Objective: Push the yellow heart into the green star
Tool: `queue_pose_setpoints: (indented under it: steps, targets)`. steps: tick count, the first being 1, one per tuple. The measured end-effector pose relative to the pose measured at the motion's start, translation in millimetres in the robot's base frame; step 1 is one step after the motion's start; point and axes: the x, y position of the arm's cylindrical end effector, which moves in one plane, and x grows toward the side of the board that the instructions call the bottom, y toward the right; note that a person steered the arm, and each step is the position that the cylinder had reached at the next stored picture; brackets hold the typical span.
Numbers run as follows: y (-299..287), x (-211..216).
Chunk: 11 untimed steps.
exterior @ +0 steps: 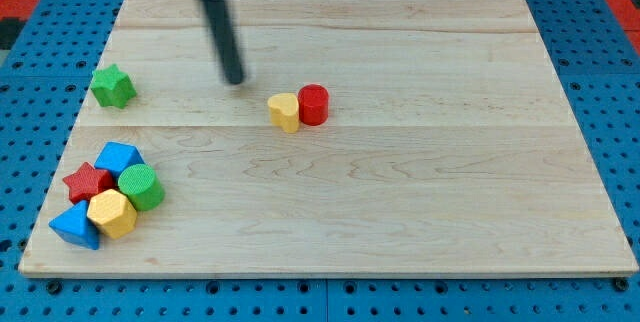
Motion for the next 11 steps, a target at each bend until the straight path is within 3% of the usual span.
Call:
queue_pose_setpoints:
  steps: [1, 2, 3, 4, 5, 7, 11]
  targets:
    - [139, 11]
    - [177, 107]
    - [114, 124]
    - [84, 74]
    - [73, 62]
    - [39, 95]
    - [-98, 71]
